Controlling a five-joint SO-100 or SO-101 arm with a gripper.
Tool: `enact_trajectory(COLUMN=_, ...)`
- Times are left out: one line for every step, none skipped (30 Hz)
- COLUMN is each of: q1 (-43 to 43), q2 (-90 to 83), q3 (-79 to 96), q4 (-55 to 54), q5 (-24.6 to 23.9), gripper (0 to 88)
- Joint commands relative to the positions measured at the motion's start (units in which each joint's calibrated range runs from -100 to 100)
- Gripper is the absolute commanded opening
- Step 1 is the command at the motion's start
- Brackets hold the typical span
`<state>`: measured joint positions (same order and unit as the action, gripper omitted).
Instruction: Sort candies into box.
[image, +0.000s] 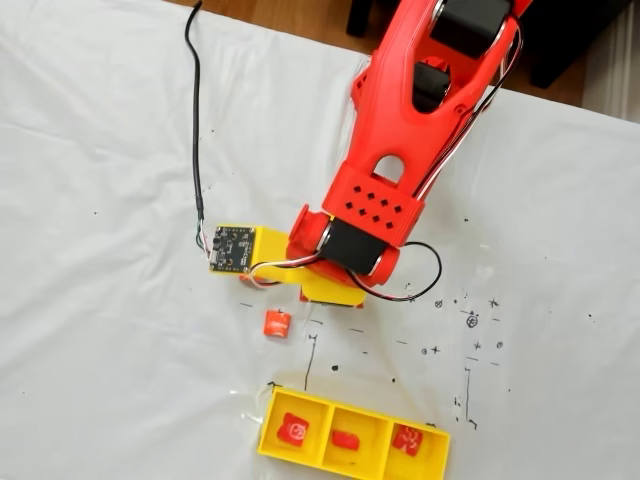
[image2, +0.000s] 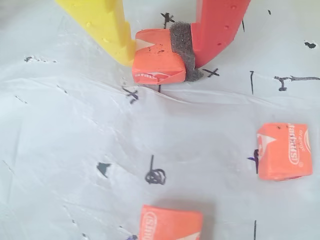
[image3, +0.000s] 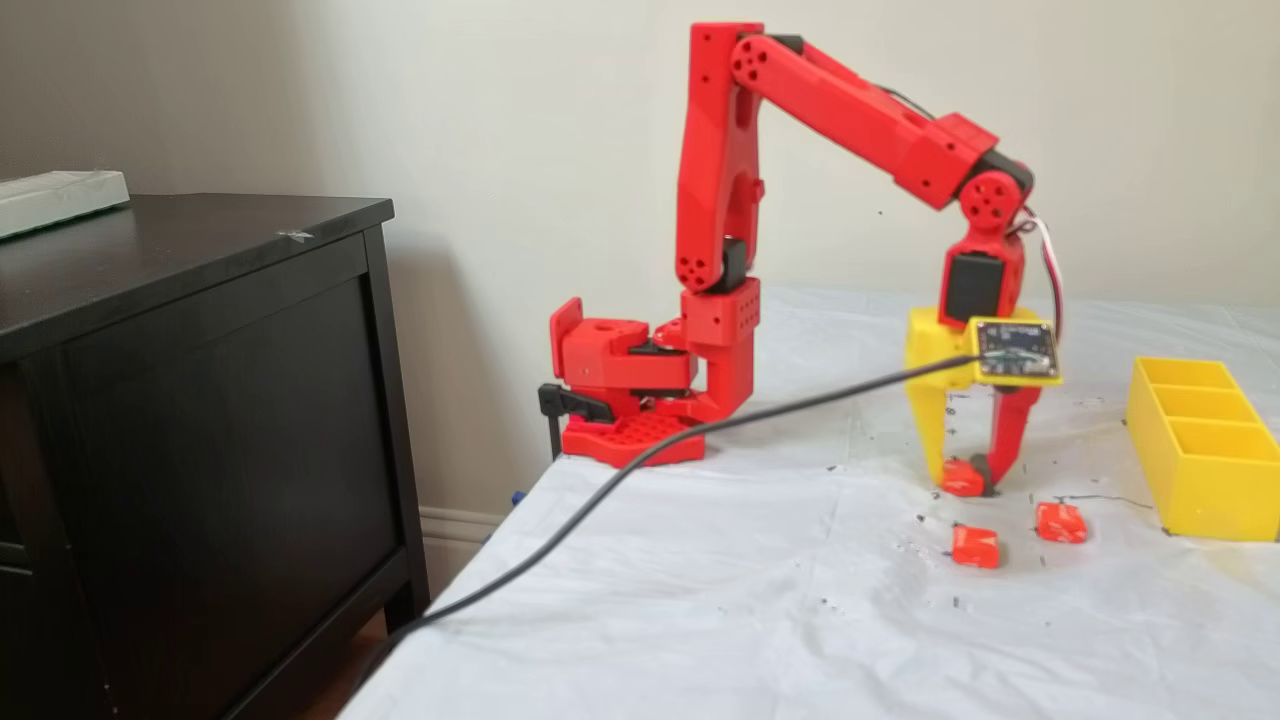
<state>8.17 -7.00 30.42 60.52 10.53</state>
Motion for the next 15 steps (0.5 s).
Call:
enact_trajectory(q1=-3.19, q2=-12.25, q3=-7.25, q4=3.46, q5=-1.86, gripper=0.2)
enact_trajectory(q1=-4.00, q2=-13.70, q3=-8.61, q4=4.12, q5=-2.59, gripper=0.2)
enact_trajectory(q1=-4.91, q2=-15.31, q3=-9.80, q4=4.44, q5=-3.52, gripper=0.2)
enact_trajectory(q1=-5.81, q2=-16.92, q3=-10.52, q4=4.20, q5=-4.20, gripper=0.2)
enact_trajectory(q1=-6.72, q2=-18.53, q3=-11.07, q4=3.71, q5=-4.79, gripper=0.2)
enact_trajectory(q1=-7.44, q2=-19.55, q3=-12.16, q4=3.38, q5=-5.67, gripper=0.2)
enact_trajectory(q1=-7.99, q2=-19.80, q3=-13.53, q4=3.30, q5=-6.79, gripper=0.2)
enact_trajectory(q1=-8.89, q2=-19.97, q3=-14.71, q4=3.30, q5=-7.96, gripper=0.2)
enact_trajectory(q1=-9.89, q2=-20.40, q3=-15.44, q4=3.13, q5=-8.21, gripper=0.2)
enact_trajectory(q1=-11.43, q2=-19.89, q3=-17.81, q4=2.72, q5=-9.38, gripper=0.2)
enact_trajectory(q1=-11.97, q2=-19.55, q3=-18.44, q4=1.91, q5=-10.06, gripper=0.2)
enact_trajectory(q1=-12.52, q2=-19.46, q3=-18.63, q4=0.84, q5=-10.31, gripper=0.2)
enact_trajectory(q1=-13.15, q2=-19.38, q3=-18.63, q4=-0.31, q5=-10.70, gripper=0.2)
enact_trajectory(q1=-13.87, q2=-19.38, q3=-18.35, q4=-1.45, q5=-11.04, gripper=0.2)
enact_trajectory(q1=-14.69, q2=-19.55, q3=-17.72, q4=-2.76, q5=-11.38, gripper=0.2)
